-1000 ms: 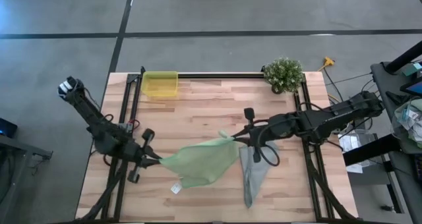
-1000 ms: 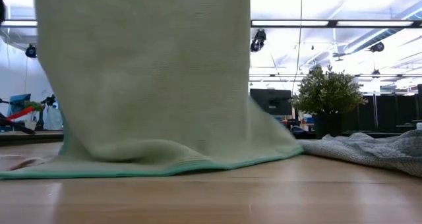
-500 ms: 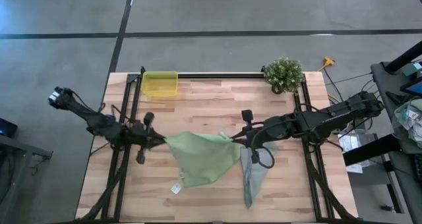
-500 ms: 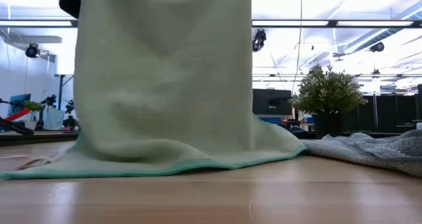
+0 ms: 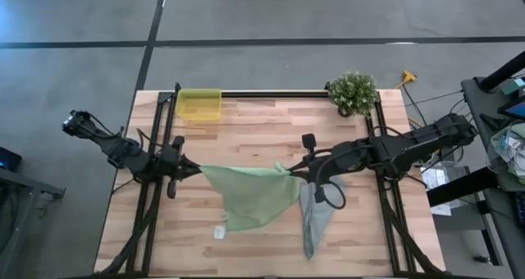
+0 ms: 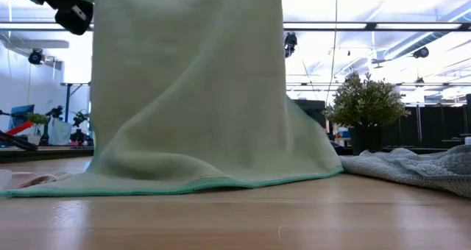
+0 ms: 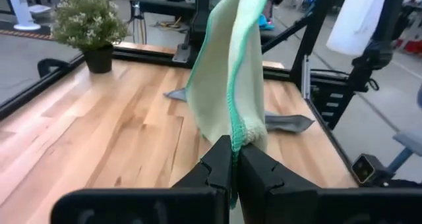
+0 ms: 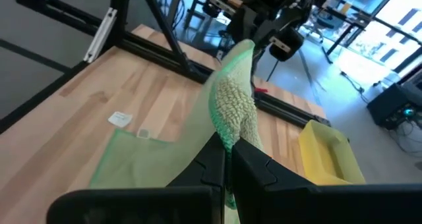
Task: Roll microfiber towels into tight, uniform cylinder then place into a basket
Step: Fold the green towel
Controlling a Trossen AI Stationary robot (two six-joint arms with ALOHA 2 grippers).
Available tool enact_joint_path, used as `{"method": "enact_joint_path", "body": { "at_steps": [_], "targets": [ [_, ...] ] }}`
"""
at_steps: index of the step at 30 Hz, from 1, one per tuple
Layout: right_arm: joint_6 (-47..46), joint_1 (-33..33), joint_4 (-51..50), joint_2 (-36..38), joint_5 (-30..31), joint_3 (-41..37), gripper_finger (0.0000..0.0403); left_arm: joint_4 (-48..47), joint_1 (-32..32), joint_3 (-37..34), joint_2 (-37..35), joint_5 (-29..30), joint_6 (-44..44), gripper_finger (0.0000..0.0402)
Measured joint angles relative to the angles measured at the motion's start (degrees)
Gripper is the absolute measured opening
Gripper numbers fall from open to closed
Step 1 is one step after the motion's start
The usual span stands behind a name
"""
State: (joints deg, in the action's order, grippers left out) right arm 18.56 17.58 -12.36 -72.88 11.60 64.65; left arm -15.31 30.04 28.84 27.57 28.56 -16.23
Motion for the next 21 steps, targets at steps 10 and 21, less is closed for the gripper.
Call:
{"method": "enact_joint_path", "body": {
  "at_steps": [10, 21],
  "targets": [
    [-1.4, 0.7, -12.8, 0.0, 0.0, 10.7, 0.0009, -5.4, 0.0, 10.2, 3.8, 1.8, 2.0, 0.0],
    [-1.9, 0.7, -23.4, 0.0, 0.5, 14.3, 0.0009, -17.8, 1.5, 26.4, 14.3, 1.8, 3.1, 0.0]
  ]
}}
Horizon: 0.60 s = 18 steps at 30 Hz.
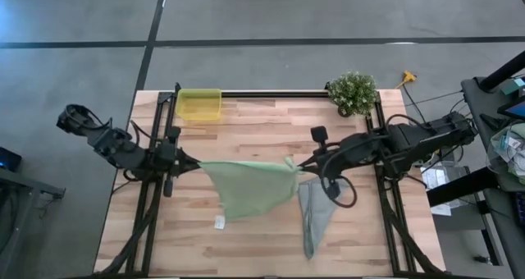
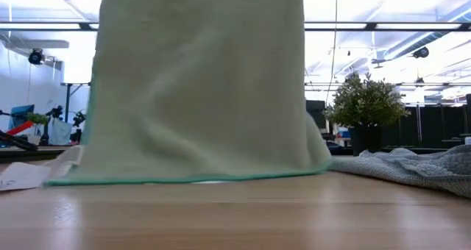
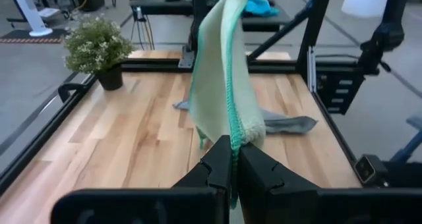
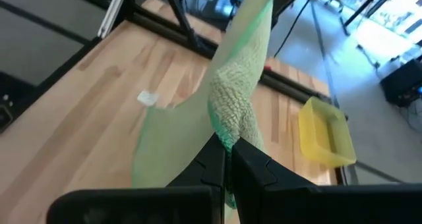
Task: Roll microfiber towels into tight, uniform cylinder then place into a basket
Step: Fold the green towel
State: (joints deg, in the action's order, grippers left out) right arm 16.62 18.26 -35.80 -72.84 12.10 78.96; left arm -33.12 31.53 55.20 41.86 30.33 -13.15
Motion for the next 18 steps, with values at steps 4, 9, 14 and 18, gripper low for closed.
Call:
{"method": "enact_joint_path", "body": {
  "at_steps": [4, 9, 14, 18],
  "targets": [
    [-0.5, 0.0, -3.5, 0.0, 2.2, -0.4, 0.0009, -4.6, 0.8, 5.8, 3.4, 0.0, -0.9, 0.0],
    [-3.6, 0.0, -7.6, 0.0, 3.1, -0.4, 0.0009, -13.0, 1.8, 12.2, 7.0, 1.8, -5.8, 0.0],
    [-5.1, 0.0, -8.1, 0.0, 3.1, -1.3, 0.0012, -16.4, 2.4, 14.5, 10.2, 2.8, -7.5, 0.0],
    [-6.1, 0.0, -6.0, 0.0, 3.1, -2.8, 0.0027, -16.6, 2.4, 14.9, 12.4, 2.5, -7.5, 0.0]
  ]
}}
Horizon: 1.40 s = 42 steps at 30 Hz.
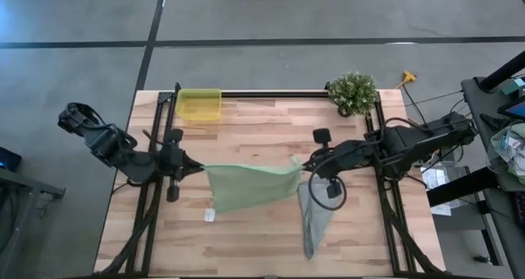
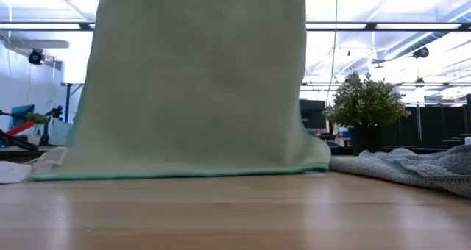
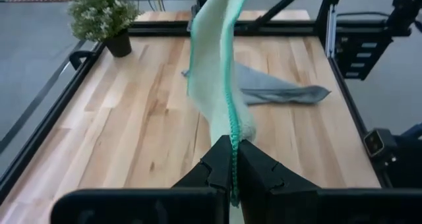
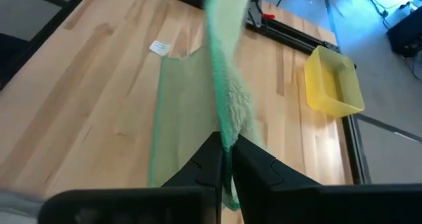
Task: Roll microfiber towels into tight, uniform cylinder then place into a basket
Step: Fold the green towel
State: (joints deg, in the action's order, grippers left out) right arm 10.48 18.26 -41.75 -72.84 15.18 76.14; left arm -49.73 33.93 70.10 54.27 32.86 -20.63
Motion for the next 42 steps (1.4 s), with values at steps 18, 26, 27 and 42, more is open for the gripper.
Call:
{"method": "enact_joint_path", "body": {
  "at_steps": [18, 26, 27, 42],
  "targets": [
    [-1.1, 0.2, 10.3, 0.0, 0.6, -9.8, 0.0016, 0.1, 1.4, 2.6, 3.3, 2.1, -4.0, 0.0],
    [1.9, -0.2, 32.4, -1.5, -0.6, -23.6, 0.0109, 0.0, 1.4, 2.6, 5.7, 1.9, -4.6, 0.0],
    [1.7, -0.3, 34.7, -2.2, -0.6, -24.9, 0.0124, 0.1, 1.4, 2.6, 6.0, 1.9, -4.6, 0.0],
    [9.9, -6.5, 54.8, -25.3, -0.1, -20.9, 0.023, 6.4, 2.3, 2.7, 7.8, -5.1, -4.5, 0.0]
  ]
}}
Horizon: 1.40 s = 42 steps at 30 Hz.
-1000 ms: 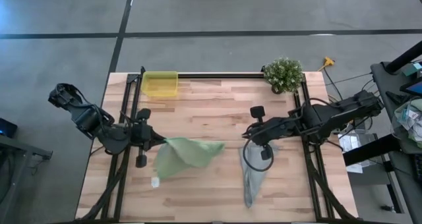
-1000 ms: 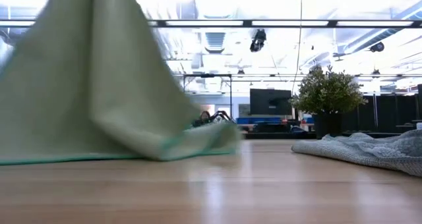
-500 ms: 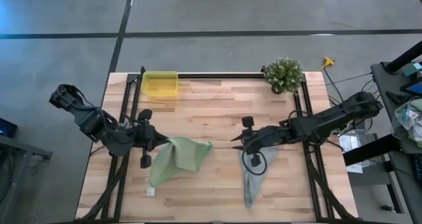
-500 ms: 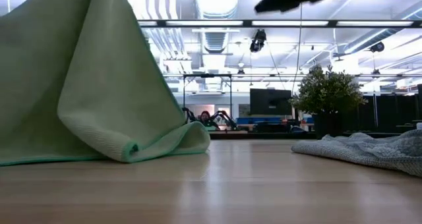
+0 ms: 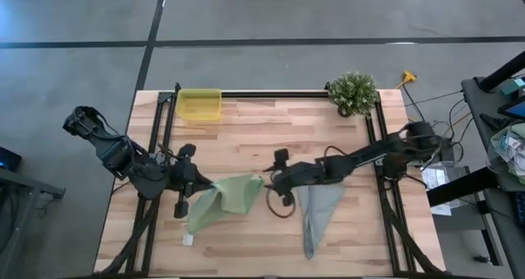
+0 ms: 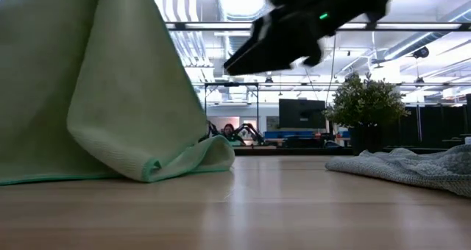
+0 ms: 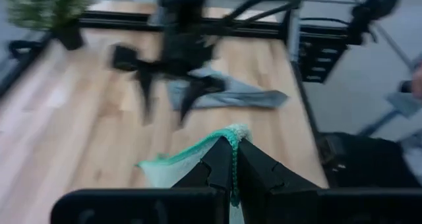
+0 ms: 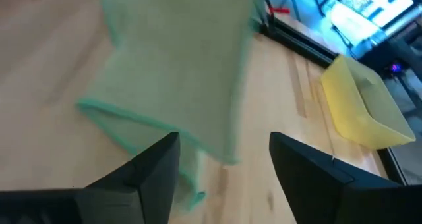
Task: Roll microfiber towels into tight, uniform cylinder then place into a basket
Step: Fold the green towel
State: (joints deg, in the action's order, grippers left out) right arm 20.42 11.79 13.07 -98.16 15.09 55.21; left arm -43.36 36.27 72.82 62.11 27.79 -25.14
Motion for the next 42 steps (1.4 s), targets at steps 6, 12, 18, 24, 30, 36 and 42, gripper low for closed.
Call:
{"method": "enact_joint_path", "body": {
  "at_steps": [6, 12, 18, 24, 30, 36, 42],
  "targets": [
    [-2.1, -2.5, -5.6, -5.6, -5.9, 6.9, 0.023, 0.0, 2.2, 0.0, 2.1, -1.3, 0.0, 0.0],
    [-4.5, -2.7, -10.0, -10.7, -12.1, 11.0, 0.0227, 0.3, 2.8, 0.2, 3.2, -1.2, 0.0, 0.0],
    [-1.3, -3.0, -9.9, -15.9, -5.0, 13.0, 0.0219, 0.9, 2.9, 0.1, 2.7, -1.0, -0.1, 0.0],
    [0.7, -3.6, -9.7, -17.1, -3.1, 13.6, 0.0199, 0.9, 3.2, 0.1, 2.6, -0.9, -0.1, 0.0],
    [0.9, -3.6, -9.7, -13.6, -3.4, 12.2, 0.0154, 0.9, 3.2, 0.0, 2.8, -0.9, -0.2, 0.0],
    [1.1, -3.6, -10.0, -12.6, -3.8, 11.5, 0.0104, 0.9, 3.2, 0.0, 2.8, -0.9, -0.2, 0.0],
    [1.2, -3.9, -9.8, -14.2, -6.1, 11.3, 0.0091, 0.9, 3.2, 0.0, 2.8, -0.9, -0.2, 0.0]
  ]
}}
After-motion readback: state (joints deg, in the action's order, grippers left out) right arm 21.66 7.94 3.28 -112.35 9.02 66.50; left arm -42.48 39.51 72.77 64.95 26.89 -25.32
